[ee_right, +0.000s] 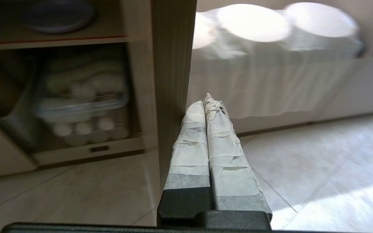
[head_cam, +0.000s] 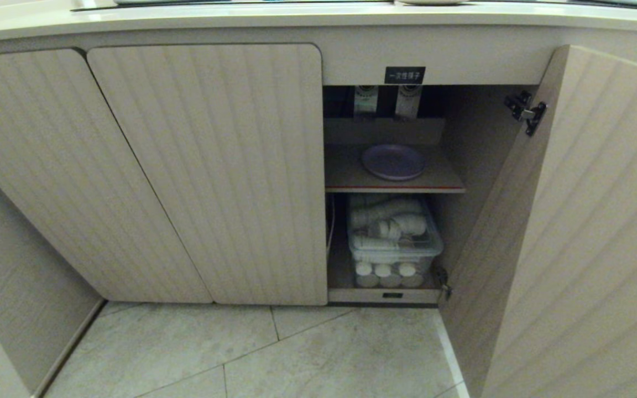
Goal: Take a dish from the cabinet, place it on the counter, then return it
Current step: Close the cabinet door
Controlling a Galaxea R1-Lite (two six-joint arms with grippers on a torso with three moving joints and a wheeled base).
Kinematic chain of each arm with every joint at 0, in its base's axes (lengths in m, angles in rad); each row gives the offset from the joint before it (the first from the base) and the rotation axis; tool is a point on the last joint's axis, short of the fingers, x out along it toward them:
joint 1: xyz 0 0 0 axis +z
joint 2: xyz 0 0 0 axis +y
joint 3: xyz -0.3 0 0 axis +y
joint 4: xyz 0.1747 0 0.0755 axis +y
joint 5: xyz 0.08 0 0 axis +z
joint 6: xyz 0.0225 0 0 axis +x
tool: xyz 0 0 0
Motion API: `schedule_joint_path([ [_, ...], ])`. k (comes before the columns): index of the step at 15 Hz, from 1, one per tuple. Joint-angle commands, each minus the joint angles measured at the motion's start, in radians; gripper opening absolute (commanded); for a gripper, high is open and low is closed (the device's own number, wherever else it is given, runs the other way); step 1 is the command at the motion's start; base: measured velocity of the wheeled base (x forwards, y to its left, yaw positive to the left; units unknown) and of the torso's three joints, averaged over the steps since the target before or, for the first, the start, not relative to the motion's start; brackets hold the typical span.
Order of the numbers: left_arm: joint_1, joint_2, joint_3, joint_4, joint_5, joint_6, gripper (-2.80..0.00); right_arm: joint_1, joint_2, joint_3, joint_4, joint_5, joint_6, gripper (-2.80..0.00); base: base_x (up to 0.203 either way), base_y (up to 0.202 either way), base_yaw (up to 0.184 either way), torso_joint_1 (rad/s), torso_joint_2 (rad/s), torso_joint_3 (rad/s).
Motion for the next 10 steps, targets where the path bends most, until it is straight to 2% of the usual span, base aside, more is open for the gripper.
schedule_joint_path([
  [1, 0.000, 0.000, 0.000, 0.000, 0.002, -0.001, -2.80, 0.001, 0.000, 0.002, -0.002, 0.009, 0.000, -2.80, 0.000, 0.000, 0.000, 0.000, 0.00, 0.000],
  [3, 0.000, 0.000, 0.000, 0.000, 0.000, -0.001, -2.80, 0.001, 0.000, 0.005, -0.002, 0.052, -0.002, -2.80, 0.000, 0.000, 0.000, 0.000, 0.00, 0.000],
  [10, 0.000, 0.000, 0.000, 0.000, 0.002, -0.001, -2.80, 0.043, 0.001, 0.031, -0.002, 0.077, 0.001, -2.80, 0.000, 0.000, 0.000, 0.000, 0.00, 0.000],
])
